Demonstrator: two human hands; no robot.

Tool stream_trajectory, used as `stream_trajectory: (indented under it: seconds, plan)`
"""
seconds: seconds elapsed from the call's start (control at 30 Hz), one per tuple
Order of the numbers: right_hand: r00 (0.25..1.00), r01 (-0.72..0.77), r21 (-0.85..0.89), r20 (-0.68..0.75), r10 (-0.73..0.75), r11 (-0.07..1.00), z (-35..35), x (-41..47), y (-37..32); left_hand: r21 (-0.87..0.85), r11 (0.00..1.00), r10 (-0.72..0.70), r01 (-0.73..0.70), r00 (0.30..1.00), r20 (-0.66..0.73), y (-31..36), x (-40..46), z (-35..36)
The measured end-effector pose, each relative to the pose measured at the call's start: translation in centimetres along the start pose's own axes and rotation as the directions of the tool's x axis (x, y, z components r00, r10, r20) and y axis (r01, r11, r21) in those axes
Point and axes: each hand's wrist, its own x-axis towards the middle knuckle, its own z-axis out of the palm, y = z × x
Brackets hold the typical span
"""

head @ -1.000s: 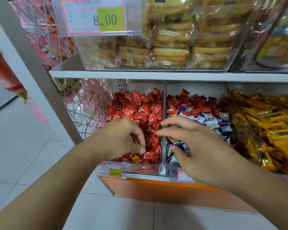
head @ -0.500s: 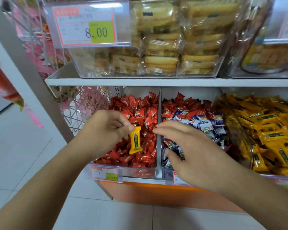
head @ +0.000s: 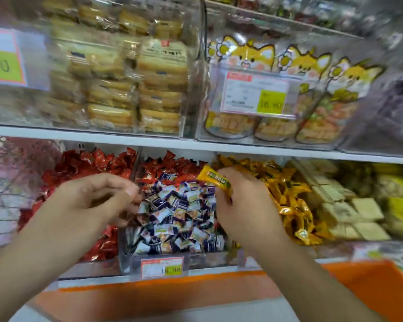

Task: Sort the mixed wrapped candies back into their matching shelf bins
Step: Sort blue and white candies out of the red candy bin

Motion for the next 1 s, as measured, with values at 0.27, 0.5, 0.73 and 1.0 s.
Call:
stream_trajectory:
  seconds: [0.27, 0.5, 0.73, 1.0]
  plan:
    - [0.982, -0.188, -0.156, -0.01, 0.189, 0.97, -1.9, 2.2, 2.0, 0.178, 0.982, 0.073, -0.062, 0.996, -0.054, -0.3, 0.2, -2.4]
    - [0.953, 0.199, 0.12, 0.207, -0.221, 0.973, 1.7, 1.1, -5.6, 0.598, 0.801, 0.068, 0.022, 0.99, -0.127, -2.1, -0.1, -9.8]
    - [0.871, 0.363, 0.194, 0.276, -0.406, 0.911, 5.2, 0.6, -9.5, 0.872, 0.485, -0.139, -0.067, 0.978, 0.153, -5.0, -0.1, -10.2]
    - [0.863, 0.351, 0.194, 0.311, -0.397, 0.916, 6.1, 0.5, -9.6, 0.897, 0.437, -0.161, -0.069, 0.975, 0.153, -7.6, 2.8, -8.7]
